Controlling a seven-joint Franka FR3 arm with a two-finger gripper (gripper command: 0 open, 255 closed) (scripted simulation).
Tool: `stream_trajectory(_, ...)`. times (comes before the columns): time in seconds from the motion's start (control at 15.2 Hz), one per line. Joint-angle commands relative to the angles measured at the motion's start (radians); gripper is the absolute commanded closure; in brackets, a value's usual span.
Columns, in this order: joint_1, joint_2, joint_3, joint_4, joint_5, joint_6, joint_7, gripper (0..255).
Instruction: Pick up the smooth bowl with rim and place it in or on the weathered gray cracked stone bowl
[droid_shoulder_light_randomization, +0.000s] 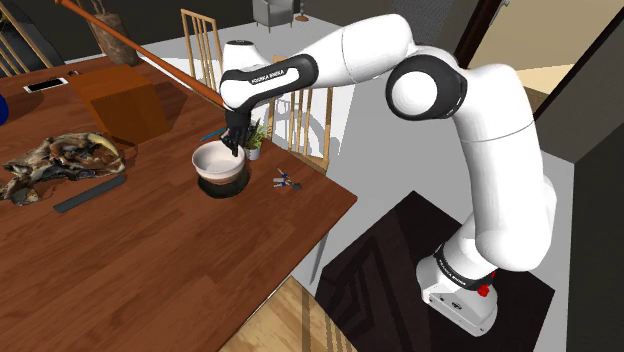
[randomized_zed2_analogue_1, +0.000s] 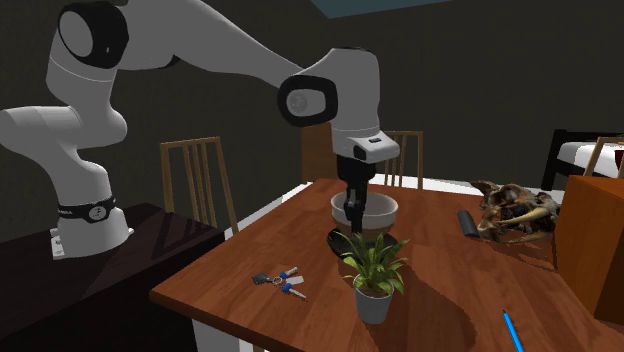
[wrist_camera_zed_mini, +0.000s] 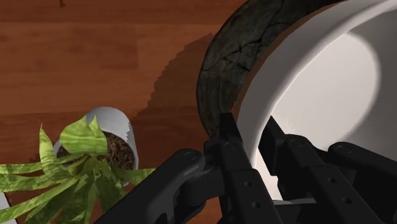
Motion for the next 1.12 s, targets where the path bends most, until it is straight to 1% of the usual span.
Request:
stream_trajectory(0.0, 0.001, 0.014, -0.001, -0.005, -0.001, 0.020, -0.002, 255)
stream_trajectory(0.53, 0.001, 0.022, -0.002, -0.008, -0.002, 0.030, -0.003, 255)
stream_trajectory(0.59, 0.001, 0.021, -0.002, -0.008, -0.002, 0.030, -0.003, 0)
stream_trajectory(0.92, 0.001, 0.022, -0.002, -0.008, -0.002, 0.030, -0.003, 0)
stream_trajectory(1.06, -0.007, -0.015, 0.001, -0.001, 0.002, -0.014, -0.005, 0)
